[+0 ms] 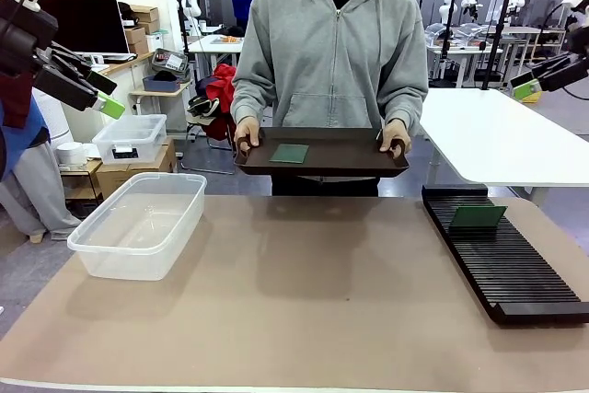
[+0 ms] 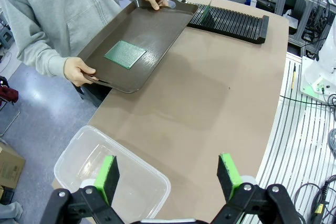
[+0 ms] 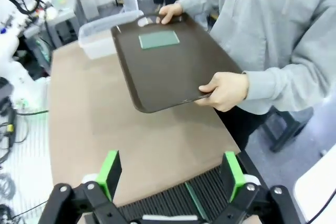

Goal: Sort PCBs into racks and boxes based on the side picked up.
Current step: Pick up the Blank PCB handed by the Human.

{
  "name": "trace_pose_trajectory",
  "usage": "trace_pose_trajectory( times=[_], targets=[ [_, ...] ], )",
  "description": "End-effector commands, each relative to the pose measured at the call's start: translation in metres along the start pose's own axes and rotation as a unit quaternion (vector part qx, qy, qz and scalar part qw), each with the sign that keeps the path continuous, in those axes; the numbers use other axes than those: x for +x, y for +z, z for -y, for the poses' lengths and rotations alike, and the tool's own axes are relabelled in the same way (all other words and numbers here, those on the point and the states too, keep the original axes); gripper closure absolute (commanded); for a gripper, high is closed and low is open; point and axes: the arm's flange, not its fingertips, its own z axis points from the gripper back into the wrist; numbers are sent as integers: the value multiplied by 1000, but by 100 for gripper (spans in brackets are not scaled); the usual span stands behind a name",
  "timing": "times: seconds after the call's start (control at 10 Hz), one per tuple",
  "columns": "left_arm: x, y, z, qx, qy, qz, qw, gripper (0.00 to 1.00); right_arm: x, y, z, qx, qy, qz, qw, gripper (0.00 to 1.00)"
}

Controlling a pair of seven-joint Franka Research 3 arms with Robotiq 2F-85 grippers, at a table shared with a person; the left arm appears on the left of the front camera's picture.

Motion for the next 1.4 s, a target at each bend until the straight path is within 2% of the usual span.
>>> trace_pose_trajectory(
  times=[0.0,0.3,0.6,0.8,1.0,1.3],
  targets=[
    [0,-1,0,0,0,1,1000,0,-1,4,-26,-11,3,-33,999,0],
    [0,-1,0,0,0,1,1000,0,-8,20,-52,-38,-6,-58,998,0],
    [0,-1,0,0,0,1,1000,0,-14,30,-68,-62,-11,-35,997,0],
    [0,-1,0,0,0,1,1000,0,-14,36,-72,-74,-11,-37,997,0],
    [0,-1,0,0,0,1,1000,0,-13,43,-68,-113,-2,-33,993,0],
    [0,-1,0,0,0,1,1000,0,-12,53,-67,-123,8,-25,992,0]
  ],
)
